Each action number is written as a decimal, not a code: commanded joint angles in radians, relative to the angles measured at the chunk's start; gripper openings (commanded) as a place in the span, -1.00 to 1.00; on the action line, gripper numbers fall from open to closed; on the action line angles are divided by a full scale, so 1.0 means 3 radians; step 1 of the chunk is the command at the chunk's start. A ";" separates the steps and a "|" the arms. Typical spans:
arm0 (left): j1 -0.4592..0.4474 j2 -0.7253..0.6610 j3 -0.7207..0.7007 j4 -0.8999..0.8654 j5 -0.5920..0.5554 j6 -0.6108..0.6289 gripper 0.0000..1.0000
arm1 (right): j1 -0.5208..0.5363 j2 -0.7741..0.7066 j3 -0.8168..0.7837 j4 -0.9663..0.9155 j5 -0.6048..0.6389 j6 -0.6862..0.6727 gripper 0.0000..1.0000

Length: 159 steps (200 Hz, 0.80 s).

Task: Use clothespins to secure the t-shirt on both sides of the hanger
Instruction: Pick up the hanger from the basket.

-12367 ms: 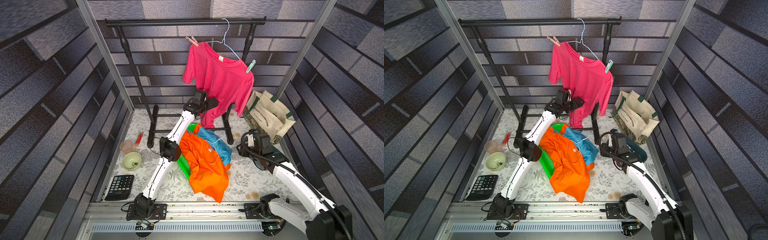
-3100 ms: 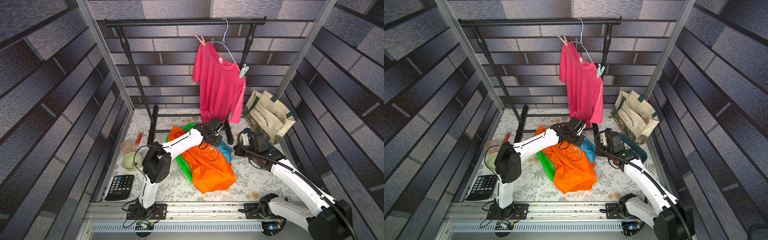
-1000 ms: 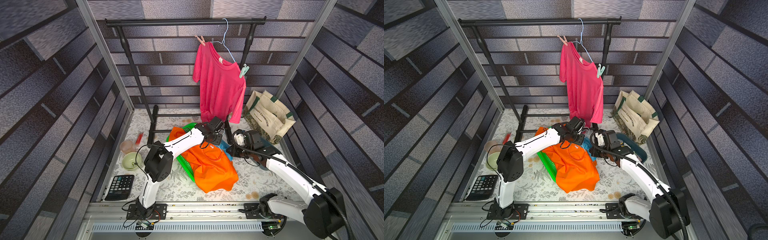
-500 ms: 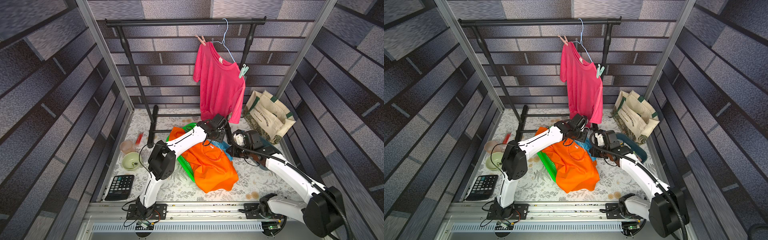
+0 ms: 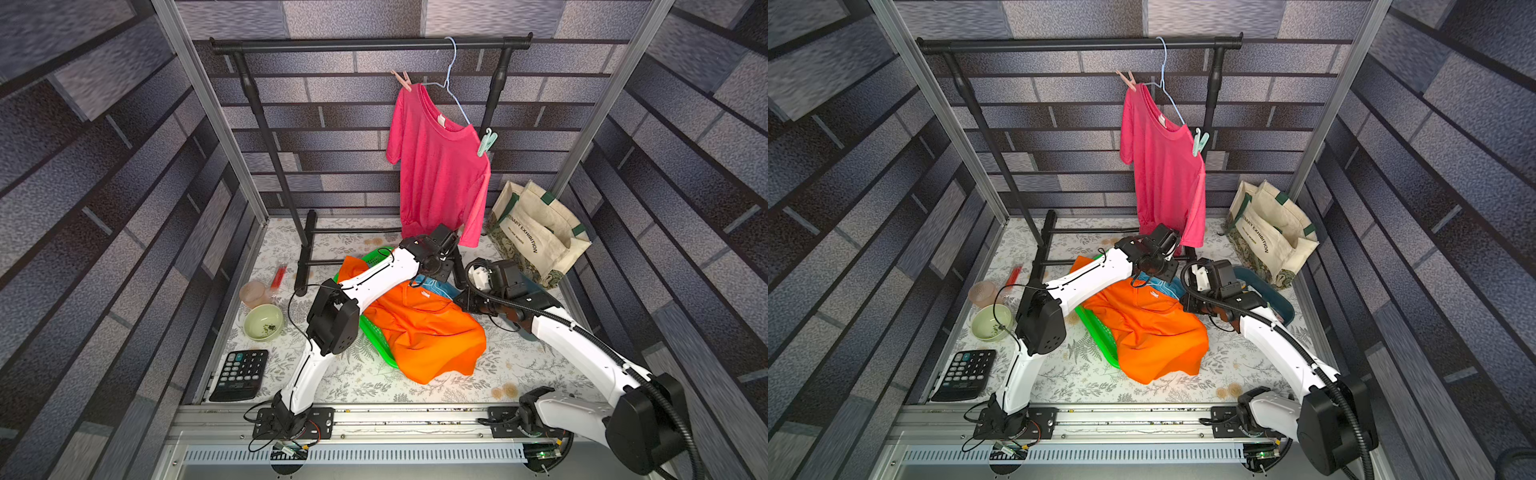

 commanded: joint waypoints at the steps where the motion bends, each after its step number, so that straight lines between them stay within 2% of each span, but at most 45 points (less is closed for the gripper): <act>1: -0.0051 -0.0272 0.0077 -0.0041 -0.0119 -0.0022 -0.90 | -0.0012 -0.0060 -0.0016 -0.0032 0.0029 -0.0006 -0.81; 42: -0.0089 -0.0817 -0.0275 0.0065 -0.0446 0.0064 -0.95 | -0.0014 -0.0165 0.0036 -0.0141 0.0117 -0.0028 -0.81; 112: -0.0161 -0.1985 -0.0972 0.0314 -0.1385 0.0505 -1.00 | -0.0017 -0.0486 0.0462 -0.0560 0.0391 -0.0145 -0.76; 139: -0.0135 -0.2262 -0.1003 0.0379 -0.1764 0.0924 -1.00 | -0.0017 -0.0606 0.0789 -0.0795 0.0278 -0.0205 -0.66; 159: -0.0064 -0.2349 -0.0769 0.0278 -0.1887 0.1137 -1.00 | -0.0017 -0.0664 0.1119 -0.0905 0.0138 -0.0216 -0.58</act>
